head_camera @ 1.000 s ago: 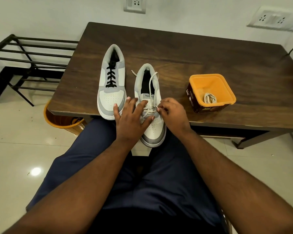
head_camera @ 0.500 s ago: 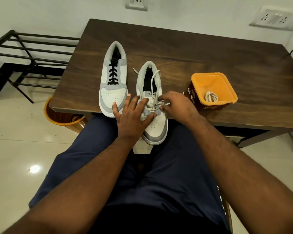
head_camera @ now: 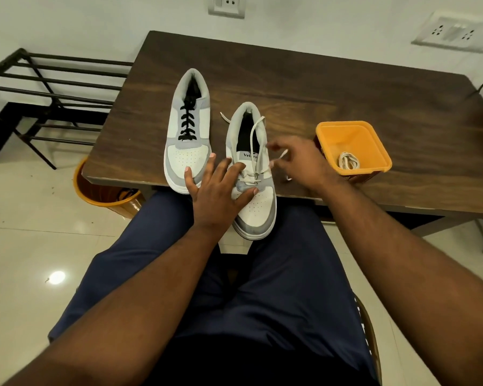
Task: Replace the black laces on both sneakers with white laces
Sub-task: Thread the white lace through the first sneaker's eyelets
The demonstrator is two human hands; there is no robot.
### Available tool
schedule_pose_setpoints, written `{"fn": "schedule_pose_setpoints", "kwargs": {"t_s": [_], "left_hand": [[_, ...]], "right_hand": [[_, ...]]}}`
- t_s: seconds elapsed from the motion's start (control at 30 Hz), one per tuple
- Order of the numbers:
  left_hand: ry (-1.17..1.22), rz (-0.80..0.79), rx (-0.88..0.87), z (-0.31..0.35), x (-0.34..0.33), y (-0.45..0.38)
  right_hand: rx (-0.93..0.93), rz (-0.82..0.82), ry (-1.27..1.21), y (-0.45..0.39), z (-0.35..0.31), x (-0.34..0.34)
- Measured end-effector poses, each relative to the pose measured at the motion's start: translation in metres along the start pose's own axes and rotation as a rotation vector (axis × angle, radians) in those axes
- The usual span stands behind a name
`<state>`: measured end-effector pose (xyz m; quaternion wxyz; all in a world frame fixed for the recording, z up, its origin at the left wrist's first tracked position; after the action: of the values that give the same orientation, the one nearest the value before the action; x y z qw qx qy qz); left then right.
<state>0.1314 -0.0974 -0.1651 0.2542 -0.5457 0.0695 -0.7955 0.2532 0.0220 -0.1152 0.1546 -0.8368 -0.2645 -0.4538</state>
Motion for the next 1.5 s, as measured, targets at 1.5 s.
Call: {"fn": "schedule_pose_setpoints", "kwargs": {"t_s": [1.5], "left_hand": [[0.089, -0.041, -0.085, -0.005, -0.002, -0.008]], "right_hand": [[-0.026, -0.072, 0.647, -0.079, -0.042, -0.040]]}}
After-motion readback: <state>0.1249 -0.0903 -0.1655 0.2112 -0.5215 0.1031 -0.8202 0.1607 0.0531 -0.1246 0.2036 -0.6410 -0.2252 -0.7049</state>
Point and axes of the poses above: each hand's wrist, its own y-axis away from the middle knuckle, its own x-axis out of the back of the hand, z = x × y, the point moved 10 cm from there along -y, towards the middle knuckle, and after that the axes turned 1 degree about -x, right-handed, at the moved point
